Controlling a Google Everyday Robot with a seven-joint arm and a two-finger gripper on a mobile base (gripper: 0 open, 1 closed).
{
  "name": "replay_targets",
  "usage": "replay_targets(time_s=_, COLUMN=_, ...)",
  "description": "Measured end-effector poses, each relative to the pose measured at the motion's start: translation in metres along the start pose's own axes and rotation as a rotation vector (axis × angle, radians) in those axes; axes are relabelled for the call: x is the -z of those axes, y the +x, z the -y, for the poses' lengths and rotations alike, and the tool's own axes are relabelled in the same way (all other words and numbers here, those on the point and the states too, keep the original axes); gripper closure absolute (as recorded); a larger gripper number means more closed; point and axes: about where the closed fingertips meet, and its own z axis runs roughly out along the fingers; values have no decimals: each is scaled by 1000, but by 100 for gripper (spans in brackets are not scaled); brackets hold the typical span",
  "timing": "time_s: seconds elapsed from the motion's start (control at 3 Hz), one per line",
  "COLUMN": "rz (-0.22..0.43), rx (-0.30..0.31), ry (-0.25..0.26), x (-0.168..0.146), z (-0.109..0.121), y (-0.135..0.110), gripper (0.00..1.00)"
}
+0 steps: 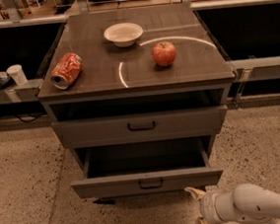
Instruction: Close middle drawer
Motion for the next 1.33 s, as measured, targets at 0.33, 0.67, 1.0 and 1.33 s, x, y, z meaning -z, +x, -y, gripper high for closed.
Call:
replay_targets(time_s=0.33, rz=35, rx=41, ry=-23, x=-4, z=12, y=-5, gripper=43)
replay_targets(time_s=0.67, rz=61, rx=62, ry=-5, x=-7, z=40, y=-4, gripper=64)
replay_targets(time_s=1.0, rz=81, rx=69, ry=4, x=-21, z=66, y=-4, gripper=71)
replay_targets(time_s=1.33, rz=82, rx=61, ry=18, x=-33, z=80, y=-3, gripper=49)
